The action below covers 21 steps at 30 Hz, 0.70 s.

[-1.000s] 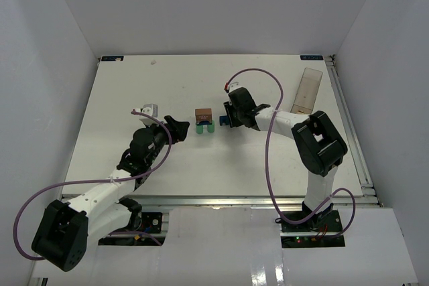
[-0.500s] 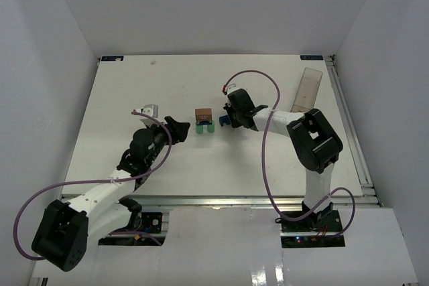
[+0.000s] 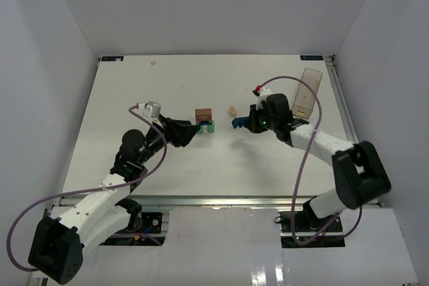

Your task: Build the wood block tower

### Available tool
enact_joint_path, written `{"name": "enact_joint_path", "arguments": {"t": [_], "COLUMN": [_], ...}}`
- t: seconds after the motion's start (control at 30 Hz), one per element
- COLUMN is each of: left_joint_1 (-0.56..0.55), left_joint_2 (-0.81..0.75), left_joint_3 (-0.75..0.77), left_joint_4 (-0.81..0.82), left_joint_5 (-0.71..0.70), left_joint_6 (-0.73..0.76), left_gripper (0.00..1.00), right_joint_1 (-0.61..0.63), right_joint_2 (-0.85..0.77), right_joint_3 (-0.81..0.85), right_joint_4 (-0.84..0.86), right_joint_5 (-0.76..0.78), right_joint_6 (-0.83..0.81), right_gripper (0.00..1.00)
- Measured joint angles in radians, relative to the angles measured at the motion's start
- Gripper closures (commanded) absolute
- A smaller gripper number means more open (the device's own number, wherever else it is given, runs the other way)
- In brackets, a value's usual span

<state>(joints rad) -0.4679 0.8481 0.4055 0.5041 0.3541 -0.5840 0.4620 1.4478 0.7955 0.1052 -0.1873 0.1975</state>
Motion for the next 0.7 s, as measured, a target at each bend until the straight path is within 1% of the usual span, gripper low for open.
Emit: {"name": "enact_joint_path", "arguments": {"t": [0.07,0.1,0.2,0.23,0.27,0.33,0.37,0.43,0.5,0.6,0.7], "left_joint_1": [0.000,0.000,0.000,0.000,0.000,0.000,0.000,0.000,0.000,0.000,0.000], "left_joint_2": [-0.006,-0.009,0.002,0.001,0.001,-0.003,-0.005,-0.015,-0.013,0.014,0.049], "left_joint_3": [0.088,0.146,0.395,0.474,0.552,0.654,0.699,0.729,0.738,0.738,0.738], "left_joint_4": [-0.017,-0.055,-0.185,-0.236,-0.296,-0.395,-0.442,-0.526,-0.595,-0.678,-0.729], "left_joint_5": [0.098,0.152,0.311,0.356,0.395,0.453,0.480,0.528,0.583,0.666,0.747], "left_joint_6": [0.022,0.052,0.191,0.253,0.321,0.439,0.496,0.594,0.673,0.753,0.803], "left_gripper": [0.42,0.45,0.55,0.56,0.52,0.38,0.36,0.37,0.37,0.37,0.41], "right_joint_1": [-0.035,-0.043,-0.040,-0.037,-0.034,-0.034,-0.033,-0.032,-0.031,-0.016,0.025], "right_joint_2": [-0.118,-0.161,-0.236,-0.249,-0.257,-0.263,-0.266,-0.253,-0.226,-0.172,-0.146], "right_joint_3": [-0.047,-0.058,-0.069,-0.076,-0.090,-0.133,-0.156,-0.201,-0.225,-0.232,-0.235], "right_joint_4": [0.031,0.050,0.144,0.199,0.277,0.457,0.546,0.767,0.919,1.054,1.108], "right_joint_5": [-0.108,-0.177,-0.424,-0.511,-0.594,-0.721,-0.780,-0.873,-0.935,-0.989,-1.026], "right_joint_6": [0.036,0.057,0.132,0.177,0.242,0.383,0.451,0.663,0.888,1.145,1.285], "right_gripper": [0.92,0.92,0.92,0.92,0.92,0.92,0.92,0.92,0.92,0.92,0.92]}}
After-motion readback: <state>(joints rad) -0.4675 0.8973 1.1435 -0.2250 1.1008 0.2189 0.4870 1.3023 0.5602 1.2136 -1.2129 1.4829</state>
